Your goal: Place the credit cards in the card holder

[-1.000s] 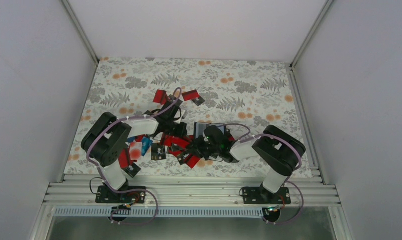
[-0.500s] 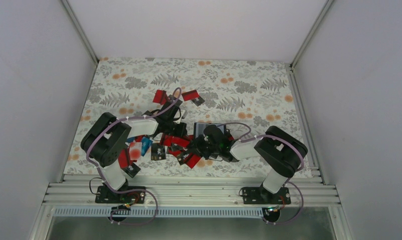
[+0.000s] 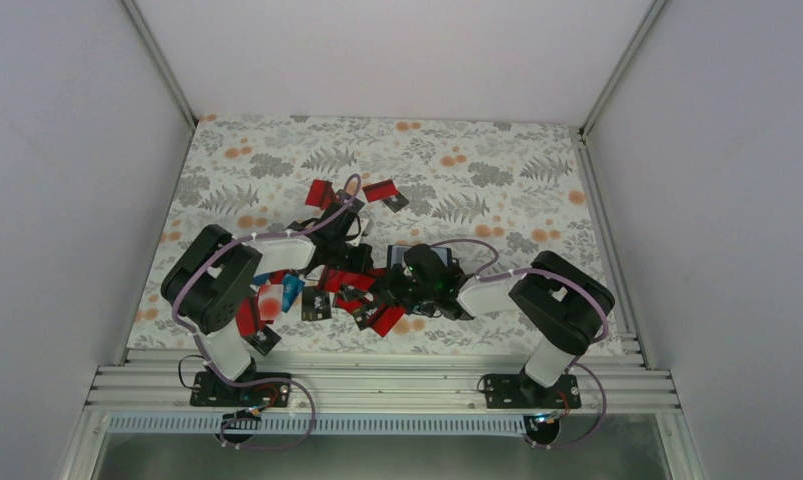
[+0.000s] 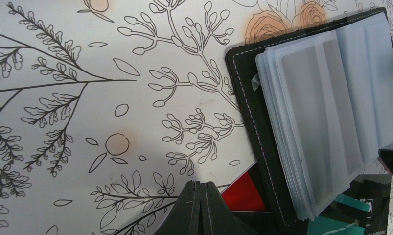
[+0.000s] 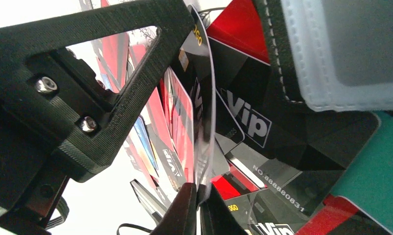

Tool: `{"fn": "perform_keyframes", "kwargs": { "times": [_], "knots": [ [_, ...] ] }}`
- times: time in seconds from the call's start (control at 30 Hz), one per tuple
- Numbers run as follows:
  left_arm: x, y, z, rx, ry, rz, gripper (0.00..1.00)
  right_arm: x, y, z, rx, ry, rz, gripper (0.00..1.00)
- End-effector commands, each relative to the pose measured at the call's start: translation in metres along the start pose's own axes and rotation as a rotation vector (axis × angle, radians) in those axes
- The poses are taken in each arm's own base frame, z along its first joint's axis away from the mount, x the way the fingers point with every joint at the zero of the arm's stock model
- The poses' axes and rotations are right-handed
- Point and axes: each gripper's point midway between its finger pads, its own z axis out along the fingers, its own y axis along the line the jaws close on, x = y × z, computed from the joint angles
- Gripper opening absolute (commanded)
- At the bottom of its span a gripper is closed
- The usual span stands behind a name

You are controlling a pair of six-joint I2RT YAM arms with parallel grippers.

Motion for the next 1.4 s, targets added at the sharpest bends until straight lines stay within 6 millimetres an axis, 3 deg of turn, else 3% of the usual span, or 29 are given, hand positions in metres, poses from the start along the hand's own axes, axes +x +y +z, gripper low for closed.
{"fn": "perform_keyframes", "kwargs": {
  "times": [0.0,0.27,0.53,0.77,0.93,1.03,1.37],
  "knots": [
    [0.075,0.028,0.009,-0.090,0.252,-0.088,0.02,-0.027,0.019,0.000,-0.038,-0.112,-0.007,0.04],
    [0.067,0.024,-0.003,-0.105,0.221,-0.094,0.02,-0.024,0.014,0.001,0.000,-0.084,-0.001,0.04],
    [0.030,0.013,-0.037,-0.155,0.097,-0.103,0.04,-0.010,0.018,-0.015,0.026,-0.035,-0.070,0.04],
    [0.003,0.007,-0.072,-0.205,-0.016,-0.120,0.12,0.000,0.022,-0.029,0.048,0.001,-0.166,0.04],
    [-0.011,0.001,-0.100,-0.222,-0.099,-0.145,0.17,-0.007,0.035,-0.052,0.059,-0.078,-0.270,0.04],
    [-0.019,-0.005,-0.119,-0.213,-0.160,-0.175,0.21,-0.010,0.054,-0.070,0.006,-0.133,-0.316,0.04],
    [-0.049,-0.066,-0.171,0.078,-0.349,-0.245,0.28,-0.037,0.115,-0.148,-0.192,-0.375,-0.356,0.04]
  ]
}}
